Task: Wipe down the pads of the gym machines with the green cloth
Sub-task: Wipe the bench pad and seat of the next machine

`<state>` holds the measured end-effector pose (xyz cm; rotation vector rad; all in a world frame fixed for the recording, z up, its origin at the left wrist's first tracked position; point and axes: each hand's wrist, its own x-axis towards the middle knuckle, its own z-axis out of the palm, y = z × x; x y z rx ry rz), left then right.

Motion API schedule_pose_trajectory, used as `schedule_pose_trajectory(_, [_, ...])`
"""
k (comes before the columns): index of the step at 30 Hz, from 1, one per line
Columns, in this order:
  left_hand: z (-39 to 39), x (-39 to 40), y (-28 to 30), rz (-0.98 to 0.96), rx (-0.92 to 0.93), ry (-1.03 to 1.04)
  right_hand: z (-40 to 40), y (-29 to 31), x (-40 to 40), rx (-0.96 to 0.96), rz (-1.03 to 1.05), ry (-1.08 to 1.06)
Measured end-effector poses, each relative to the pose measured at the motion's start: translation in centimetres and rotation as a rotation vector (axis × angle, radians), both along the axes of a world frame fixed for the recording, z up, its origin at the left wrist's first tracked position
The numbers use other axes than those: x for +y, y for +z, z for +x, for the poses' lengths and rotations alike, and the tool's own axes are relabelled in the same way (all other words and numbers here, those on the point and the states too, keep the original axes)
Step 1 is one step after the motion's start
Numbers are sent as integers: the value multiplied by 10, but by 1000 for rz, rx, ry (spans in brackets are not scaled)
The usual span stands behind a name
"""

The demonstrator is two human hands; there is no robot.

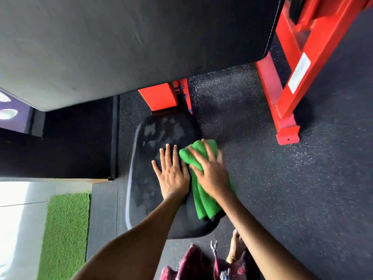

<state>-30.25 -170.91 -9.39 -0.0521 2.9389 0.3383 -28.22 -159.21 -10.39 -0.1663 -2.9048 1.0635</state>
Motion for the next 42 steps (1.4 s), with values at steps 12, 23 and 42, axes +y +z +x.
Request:
schedule_pose_trajectory(12, [-1,1,-3,27,51,17,-43,-11,7,-74,-71,53])
schedule_pose_trajectory(23, [1,-2,-7,-42,44,-55,8,-12,13,71,-14,167])
schedule_pose_trajectory(42, [-2,1,1,11,63,18,-78,6,18,54,320,431])
